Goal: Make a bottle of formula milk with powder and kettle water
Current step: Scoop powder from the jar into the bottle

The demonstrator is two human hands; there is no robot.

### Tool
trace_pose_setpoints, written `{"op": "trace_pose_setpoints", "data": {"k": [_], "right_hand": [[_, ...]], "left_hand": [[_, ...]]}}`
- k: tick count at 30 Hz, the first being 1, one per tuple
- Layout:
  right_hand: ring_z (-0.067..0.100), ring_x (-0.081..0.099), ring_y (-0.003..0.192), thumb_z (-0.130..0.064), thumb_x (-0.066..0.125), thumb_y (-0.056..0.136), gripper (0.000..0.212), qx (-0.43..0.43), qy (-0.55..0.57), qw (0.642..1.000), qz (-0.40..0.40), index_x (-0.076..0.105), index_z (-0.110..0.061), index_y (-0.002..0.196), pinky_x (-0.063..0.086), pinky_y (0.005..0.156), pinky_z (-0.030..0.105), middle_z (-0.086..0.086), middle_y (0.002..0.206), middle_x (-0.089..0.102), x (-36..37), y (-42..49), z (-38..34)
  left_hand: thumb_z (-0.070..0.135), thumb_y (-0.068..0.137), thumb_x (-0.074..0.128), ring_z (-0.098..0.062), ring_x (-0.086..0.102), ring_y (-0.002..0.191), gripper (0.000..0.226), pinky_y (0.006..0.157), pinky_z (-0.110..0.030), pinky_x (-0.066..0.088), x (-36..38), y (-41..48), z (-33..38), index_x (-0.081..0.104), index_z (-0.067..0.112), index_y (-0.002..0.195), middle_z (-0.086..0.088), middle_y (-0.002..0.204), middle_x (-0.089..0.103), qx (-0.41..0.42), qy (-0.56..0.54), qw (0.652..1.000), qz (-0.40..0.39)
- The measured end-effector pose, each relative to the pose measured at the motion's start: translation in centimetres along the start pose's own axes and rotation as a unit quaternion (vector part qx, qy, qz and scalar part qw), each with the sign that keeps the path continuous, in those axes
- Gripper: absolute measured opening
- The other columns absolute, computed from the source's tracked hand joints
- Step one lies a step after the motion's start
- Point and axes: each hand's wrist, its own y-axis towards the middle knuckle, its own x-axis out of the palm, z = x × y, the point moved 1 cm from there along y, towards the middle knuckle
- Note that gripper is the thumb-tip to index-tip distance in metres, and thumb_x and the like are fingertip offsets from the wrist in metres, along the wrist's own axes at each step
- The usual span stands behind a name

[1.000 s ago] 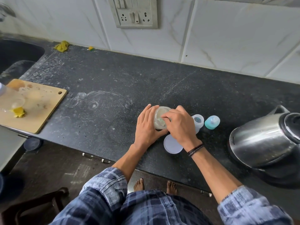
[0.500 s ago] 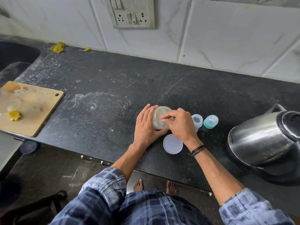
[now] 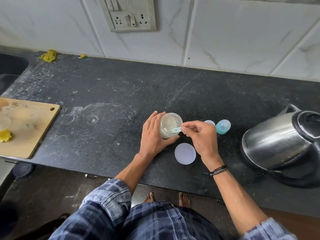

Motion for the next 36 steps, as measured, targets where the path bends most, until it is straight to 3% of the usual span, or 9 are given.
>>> {"op": "trace_pose_setpoints", "data": {"k": [4, 8, 11, 15, 21, 29, 33, 36], "right_hand": [[0.016, 0.077, 0.074, 0.001, 0.079, 0.087, 0.026, 0.034, 0.067, 0.996, 0.048, 0.079, -0.025, 0.086, 0.060, 0.068, 0.023, -0.004, 0.078, 0.080, 0.4, -0.6, 0.4], [0.018, 0.078, 0.076, 0.002, 0.077, 0.089, 0.026, 0.030, 0.074, 0.993, 0.089, 0.079, -0.024, 0.090, 0.063, 0.073, 0.029, -0.006, 0.081, 0.080, 0.9, -1.2, 0.6], [0.012, 0.077, 0.077, 0.002, 0.075, 0.091, 0.028, -0.010, 0.033, 0.995, 0.091, 0.078, -0.026, 0.091, 0.062, 0.076, 0.027, -0.008, 0.081, 0.079, 1.1, -1.7, 0.4], [0.009, 0.075, 0.082, 0.002, 0.076, 0.091, 0.016, -0.074, -0.020, 0.993, 0.084, 0.080, -0.012, 0.095, 0.058, 0.078, 0.018, -0.002, 0.091, 0.078, 1.3, -2.2, 0.1], [0.011, 0.074, 0.085, 0.002, 0.077, 0.090, 0.009, -0.136, -0.064, 0.984, 0.091, 0.081, -0.002, 0.097, 0.059, 0.078, 0.020, 0.003, 0.092, 0.077, 1.3, -2.5, -0.1], [0.012, 0.077, 0.083, 0.001, 0.076, 0.091, 0.028, -0.076, 0.011, 0.993, 0.094, 0.077, -0.026, 0.095, 0.060, 0.078, 0.022, -0.006, 0.091, 0.079, 0.9, -2.5, 0.3], [0.011, 0.076, 0.083, 0.001, 0.077, 0.091, 0.026, -0.091, 0.006, 0.991, 0.096, 0.077, -0.024, 0.097, 0.059, 0.078, 0.021, -0.006, 0.092, 0.079, 0.8, -2.6, 0.3], [0.013, 0.077, 0.081, 0.001, 0.076, 0.090, 0.031, -0.046, 0.037, 0.994, 0.093, 0.077, -0.029, 0.092, 0.061, 0.078, 0.024, -0.009, 0.086, 0.079, 1.0, -2.4, 0.5]], "left_hand": [[0.060, 0.070, 0.083, -0.024, 0.038, 0.146, 0.096, 0.121, -0.029, 0.021, -0.1, 0.2, -0.2, 0.048, 0.008, 0.143, -0.002, 0.143, 0.055, -0.001, -0.008, 1.000, -0.007], [0.062, 0.071, 0.081, -0.022, 0.035, 0.147, 0.096, 0.121, -0.028, 0.019, -0.2, 0.3, -0.3, 0.048, 0.009, 0.144, 0.000, 0.144, 0.054, 0.001, -0.015, 1.000, -0.013], [0.063, 0.070, 0.081, -0.021, 0.034, 0.147, 0.097, 0.121, -0.026, 0.017, -0.2, 0.3, -0.2, 0.047, 0.010, 0.144, 0.000, 0.144, 0.053, 0.000, -0.019, 1.000, -0.014], [0.063, 0.070, 0.081, -0.022, 0.035, 0.147, 0.097, 0.121, -0.025, 0.017, -0.1, 0.4, -0.3, 0.047, 0.010, 0.144, 0.000, 0.144, 0.053, -0.002, -0.017, 1.000, -0.013], [0.064, 0.072, 0.078, -0.021, 0.035, 0.147, 0.096, 0.121, -0.029, 0.021, 0.0, 0.3, -0.3, 0.047, 0.010, 0.144, 0.000, 0.145, 0.053, -0.002, -0.015, 1.000, -0.010], [0.062, 0.071, 0.080, -0.022, 0.035, 0.147, 0.096, 0.121, -0.031, 0.022, -0.2, 0.2, -0.2, 0.048, 0.009, 0.144, 0.000, 0.145, 0.053, -0.009, -0.010, 1.000, -0.009], [0.063, 0.072, 0.079, -0.021, 0.035, 0.147, 0.095, 0.121, -0.029, 0.021, 0.0, 0.2, -0.1, 0.047, 0.011, 0.144, 0.001, 0.145, 0.053, -0.007, -0.006, 1.000, -0.011], [0.064, 0.072, 0.077, -0.021, 0.035, 0.147, 0.095, 0.121, -0.030, 0.022, 0.0, 0.2, -0.1, 0.047, 0.011, 0.144, 0.001, 0.144, 0.053, -0.007, -0.004, 1.000, -0.007]]}}
